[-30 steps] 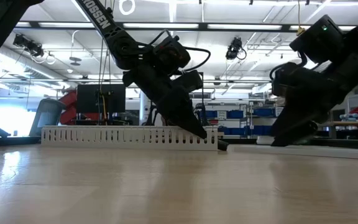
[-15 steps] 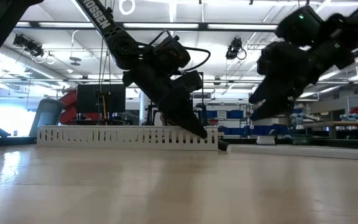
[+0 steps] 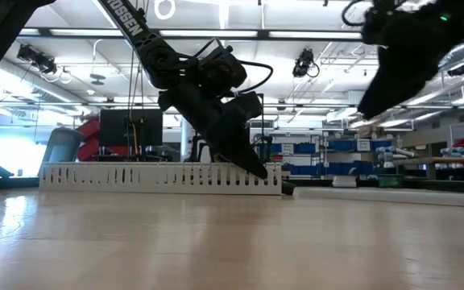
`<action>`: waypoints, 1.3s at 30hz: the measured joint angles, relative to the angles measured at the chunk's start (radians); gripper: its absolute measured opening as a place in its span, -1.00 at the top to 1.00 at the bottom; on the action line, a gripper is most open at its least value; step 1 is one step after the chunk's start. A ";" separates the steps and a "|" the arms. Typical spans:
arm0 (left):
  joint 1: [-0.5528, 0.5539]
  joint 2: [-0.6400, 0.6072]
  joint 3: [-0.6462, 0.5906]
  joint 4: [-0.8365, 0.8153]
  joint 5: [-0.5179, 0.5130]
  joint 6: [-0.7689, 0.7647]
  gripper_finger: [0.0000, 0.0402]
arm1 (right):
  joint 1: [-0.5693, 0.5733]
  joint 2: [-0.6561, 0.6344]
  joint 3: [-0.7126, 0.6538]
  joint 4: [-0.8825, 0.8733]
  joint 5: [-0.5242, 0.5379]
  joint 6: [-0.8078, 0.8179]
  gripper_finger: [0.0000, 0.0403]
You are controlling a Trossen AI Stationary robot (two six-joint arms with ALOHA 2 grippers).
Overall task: Ziptie cables
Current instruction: Close the white cable duct with the cover
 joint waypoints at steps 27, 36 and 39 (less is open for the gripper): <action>0.000 0.002 -0.002 0.024 0.000 0.048 -0.09 | 0.044 0.097 -0.265 0.327 -0.025 0.359 -0.53; 0.000 0.002 -0.002 0.021 -0.001 0.048 -0.09 | 0.060 0.438 -0.001 0.099 -0.022 0.285 -0.53; 0.000 0.002 -0.002 0.019 -0.001 0.048 -0.09 | 0.066 0.523 0.088 -0.049 0.014 0.329 -0.53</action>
